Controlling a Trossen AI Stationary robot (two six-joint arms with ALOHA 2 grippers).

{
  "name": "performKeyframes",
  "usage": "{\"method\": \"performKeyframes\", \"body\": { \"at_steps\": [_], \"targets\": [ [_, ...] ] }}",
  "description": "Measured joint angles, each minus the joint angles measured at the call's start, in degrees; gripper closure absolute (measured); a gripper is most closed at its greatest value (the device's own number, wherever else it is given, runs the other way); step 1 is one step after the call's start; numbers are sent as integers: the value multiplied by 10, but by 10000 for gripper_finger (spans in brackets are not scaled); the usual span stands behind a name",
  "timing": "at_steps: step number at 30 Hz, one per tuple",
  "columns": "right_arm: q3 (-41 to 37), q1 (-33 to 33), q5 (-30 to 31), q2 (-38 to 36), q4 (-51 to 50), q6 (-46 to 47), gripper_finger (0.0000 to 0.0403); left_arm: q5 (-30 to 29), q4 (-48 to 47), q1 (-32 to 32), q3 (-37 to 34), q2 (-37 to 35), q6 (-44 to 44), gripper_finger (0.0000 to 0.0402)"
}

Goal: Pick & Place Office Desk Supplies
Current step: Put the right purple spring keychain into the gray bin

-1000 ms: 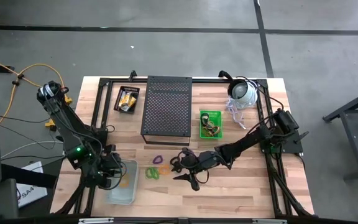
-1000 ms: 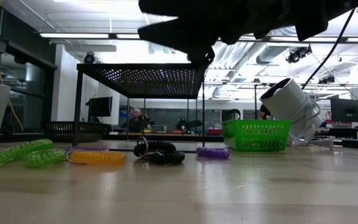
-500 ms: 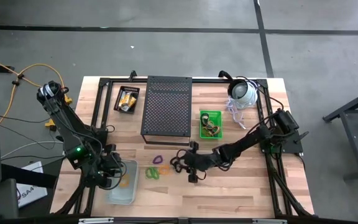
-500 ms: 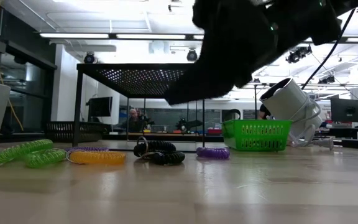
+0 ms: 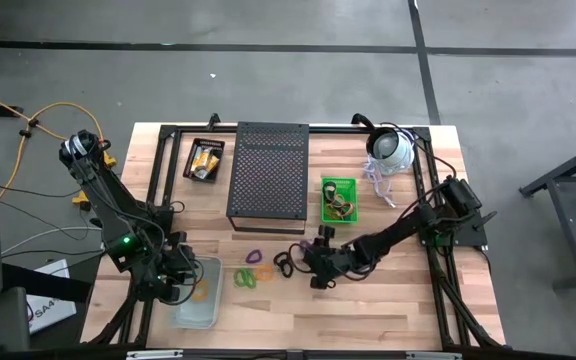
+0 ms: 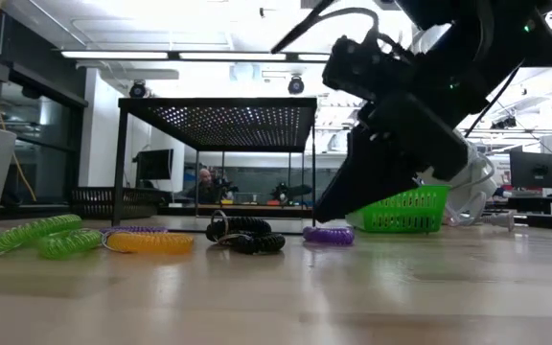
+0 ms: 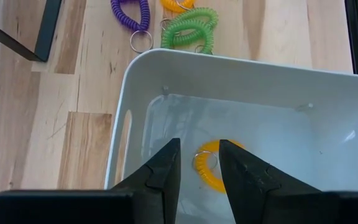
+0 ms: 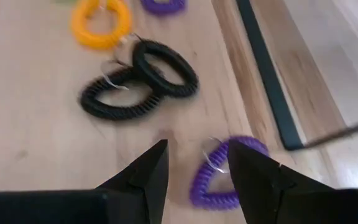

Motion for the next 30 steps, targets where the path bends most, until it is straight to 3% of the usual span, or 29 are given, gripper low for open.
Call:
{"method": "performKeyframes", "body": {
  "at_steps": [30],
  "targets": [
    [1, -6, -9, 28, -19, 51, 254, 1, 5, 0, 0, 0, -1, 295]
  ]
}}
